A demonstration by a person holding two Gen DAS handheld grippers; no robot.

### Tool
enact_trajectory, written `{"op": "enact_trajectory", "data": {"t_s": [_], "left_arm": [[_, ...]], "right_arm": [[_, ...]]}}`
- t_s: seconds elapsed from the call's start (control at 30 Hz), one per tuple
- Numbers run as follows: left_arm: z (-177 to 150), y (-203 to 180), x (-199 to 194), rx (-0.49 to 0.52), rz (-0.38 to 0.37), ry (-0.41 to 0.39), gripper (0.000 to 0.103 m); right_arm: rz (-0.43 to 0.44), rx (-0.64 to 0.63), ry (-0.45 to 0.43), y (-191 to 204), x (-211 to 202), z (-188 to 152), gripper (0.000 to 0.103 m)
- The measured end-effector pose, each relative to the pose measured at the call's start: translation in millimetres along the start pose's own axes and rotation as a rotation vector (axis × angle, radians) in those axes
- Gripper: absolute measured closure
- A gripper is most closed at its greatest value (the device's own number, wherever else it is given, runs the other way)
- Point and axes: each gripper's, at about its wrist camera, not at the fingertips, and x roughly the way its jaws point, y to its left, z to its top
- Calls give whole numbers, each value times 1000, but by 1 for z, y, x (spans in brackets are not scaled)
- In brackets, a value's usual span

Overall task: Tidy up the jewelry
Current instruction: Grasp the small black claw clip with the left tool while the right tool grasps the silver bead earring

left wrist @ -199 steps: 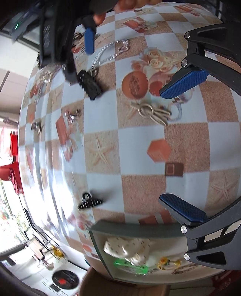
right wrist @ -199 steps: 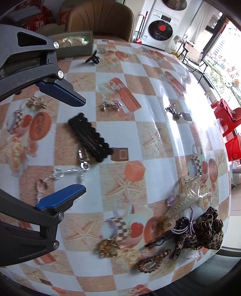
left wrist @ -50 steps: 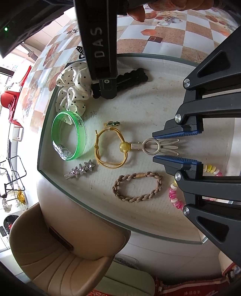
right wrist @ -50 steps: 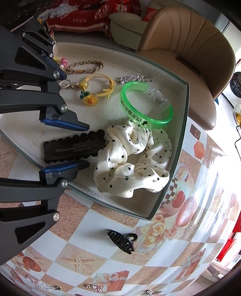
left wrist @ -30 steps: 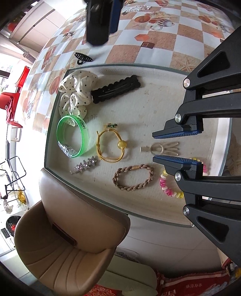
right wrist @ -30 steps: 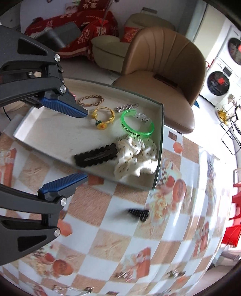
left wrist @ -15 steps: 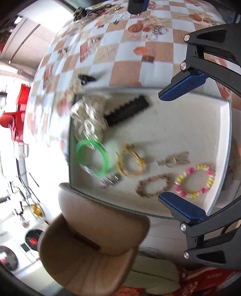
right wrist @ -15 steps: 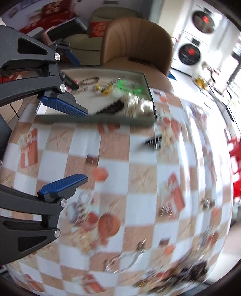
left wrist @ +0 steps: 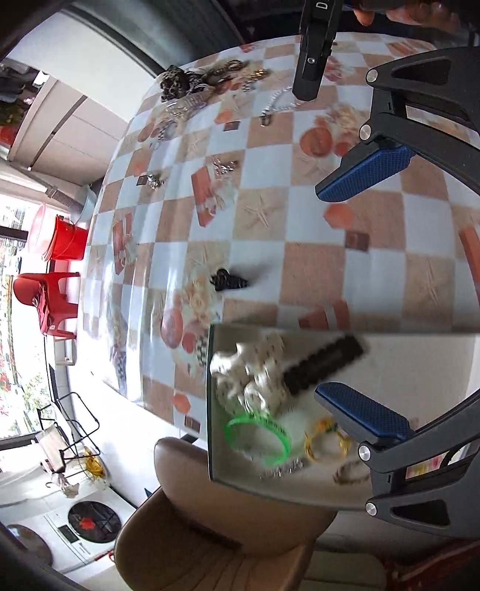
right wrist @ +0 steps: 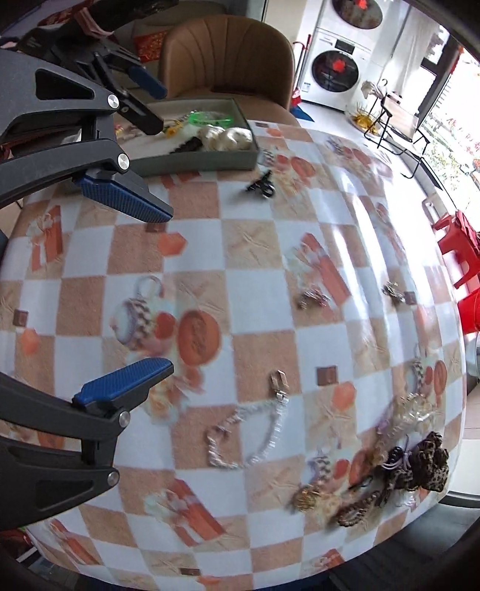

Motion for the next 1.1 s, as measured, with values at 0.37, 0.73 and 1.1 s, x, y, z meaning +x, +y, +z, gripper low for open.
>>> {"op": "enact_trajectory", "data": {"t_s": [0.37, 0.73, 1.1], "left_arm": [[30, -31, 52, -102, 34, 18, 3], [54, -43, 99, -97, 163, 2, 3], [67, -37, 131, -173, 211, 10, 3]], "right_arm": [[-13, -96, 16, -16, 21, 61, 25], [-22, -168, -2, -16, 53, 116, 36], [-66, -212, -87, -3, 89, 179, 35]]}}
